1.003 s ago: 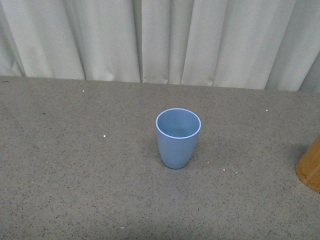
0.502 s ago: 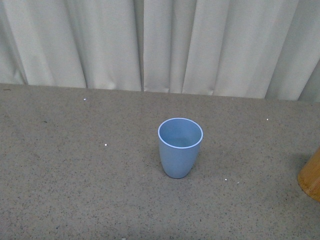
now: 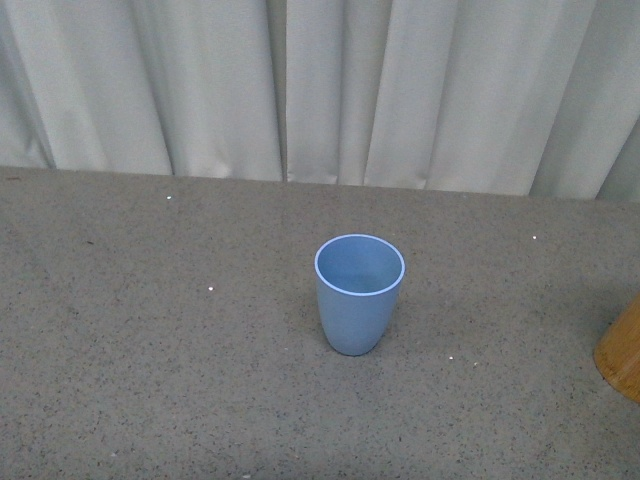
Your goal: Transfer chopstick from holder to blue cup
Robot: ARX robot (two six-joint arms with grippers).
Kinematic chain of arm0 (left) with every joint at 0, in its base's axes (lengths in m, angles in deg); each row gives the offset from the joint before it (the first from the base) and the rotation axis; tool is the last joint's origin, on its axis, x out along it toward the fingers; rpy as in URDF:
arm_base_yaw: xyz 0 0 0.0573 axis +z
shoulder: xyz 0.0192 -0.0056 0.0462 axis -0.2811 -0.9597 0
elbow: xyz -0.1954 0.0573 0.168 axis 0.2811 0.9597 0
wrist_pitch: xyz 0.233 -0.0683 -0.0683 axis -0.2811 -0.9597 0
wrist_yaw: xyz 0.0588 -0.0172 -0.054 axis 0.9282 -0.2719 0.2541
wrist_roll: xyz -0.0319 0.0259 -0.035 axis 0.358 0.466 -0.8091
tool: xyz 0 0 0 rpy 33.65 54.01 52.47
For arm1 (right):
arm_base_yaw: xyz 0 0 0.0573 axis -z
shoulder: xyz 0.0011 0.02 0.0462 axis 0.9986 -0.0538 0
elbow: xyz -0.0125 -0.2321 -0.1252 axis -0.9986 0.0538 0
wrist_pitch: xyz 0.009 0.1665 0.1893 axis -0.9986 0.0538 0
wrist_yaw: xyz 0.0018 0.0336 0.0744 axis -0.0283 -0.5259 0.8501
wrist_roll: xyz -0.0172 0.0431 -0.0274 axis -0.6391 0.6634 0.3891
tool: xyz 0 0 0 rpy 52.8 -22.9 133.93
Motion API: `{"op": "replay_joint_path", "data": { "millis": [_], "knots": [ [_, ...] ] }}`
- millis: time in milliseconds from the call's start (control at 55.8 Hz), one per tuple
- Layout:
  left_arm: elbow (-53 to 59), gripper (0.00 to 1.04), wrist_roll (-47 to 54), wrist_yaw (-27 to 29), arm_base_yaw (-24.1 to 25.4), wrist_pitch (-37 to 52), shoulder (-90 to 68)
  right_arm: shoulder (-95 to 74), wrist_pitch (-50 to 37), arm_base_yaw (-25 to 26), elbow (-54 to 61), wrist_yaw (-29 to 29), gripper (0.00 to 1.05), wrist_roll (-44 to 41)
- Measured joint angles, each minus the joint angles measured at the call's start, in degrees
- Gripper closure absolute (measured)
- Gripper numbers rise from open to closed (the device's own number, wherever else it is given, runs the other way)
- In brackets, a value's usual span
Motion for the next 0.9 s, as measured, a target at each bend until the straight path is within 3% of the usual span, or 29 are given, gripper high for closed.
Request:
{"op": "replay_joint_path", "data": {
  "millis": [896],
  "knots": [
    [0.0, 0.07, 0.0, 0.0, 0.0, 0.0, 0.0, -16.2, -2.9, -1.9, -8.4, -4.8, 0.10, 0.6]
  ]
}}
